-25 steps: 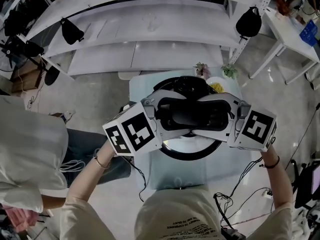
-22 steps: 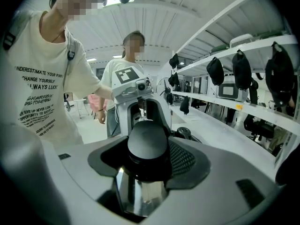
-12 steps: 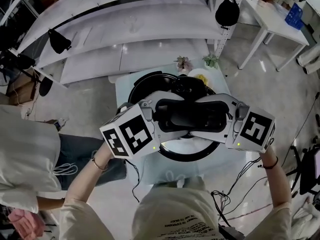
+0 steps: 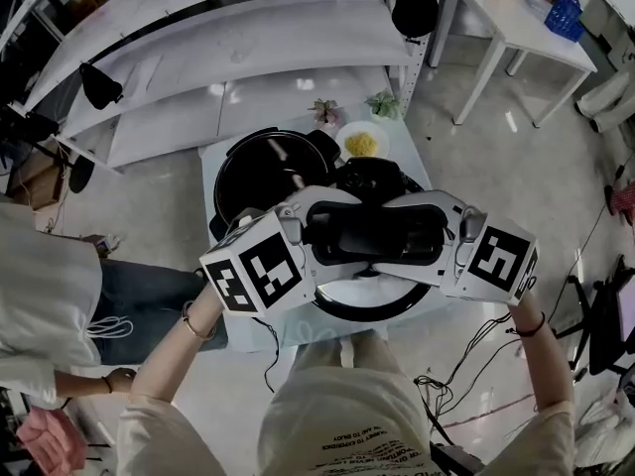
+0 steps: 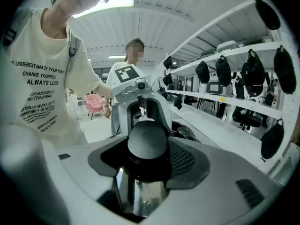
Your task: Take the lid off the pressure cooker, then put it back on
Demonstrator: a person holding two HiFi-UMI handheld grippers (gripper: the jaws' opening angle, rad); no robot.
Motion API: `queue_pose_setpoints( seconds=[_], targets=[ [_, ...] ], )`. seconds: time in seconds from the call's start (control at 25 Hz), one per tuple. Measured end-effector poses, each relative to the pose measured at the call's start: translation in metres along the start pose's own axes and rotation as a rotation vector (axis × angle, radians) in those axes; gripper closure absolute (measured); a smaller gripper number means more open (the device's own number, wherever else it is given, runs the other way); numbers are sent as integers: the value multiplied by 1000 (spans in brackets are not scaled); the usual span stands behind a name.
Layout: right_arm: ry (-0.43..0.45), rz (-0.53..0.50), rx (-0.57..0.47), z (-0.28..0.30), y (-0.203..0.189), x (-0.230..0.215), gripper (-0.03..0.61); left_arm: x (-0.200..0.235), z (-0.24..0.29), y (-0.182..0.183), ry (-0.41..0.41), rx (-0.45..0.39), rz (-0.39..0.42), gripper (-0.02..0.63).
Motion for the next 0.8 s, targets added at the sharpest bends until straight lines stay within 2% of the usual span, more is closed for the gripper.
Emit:
queue_pose_setpoints(
  seconds=[0.36,0.8],
  targets=[
    [12,19,30,-36,-47,25,308,-33,55,6,-20,28,-26,321],
    [47,68,44,-44,-122,34,308,-46,125,-24,-47,83,-87,321]
  ],
)
Point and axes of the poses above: the fingertips, and each gripper's own axes: z forward along the fingers, x to its left, y out of its top, the point moved 3 cm from there along -z, backward along the fingers, and after that the axes turned 6 degrees about -z, right-handed, at the moved point
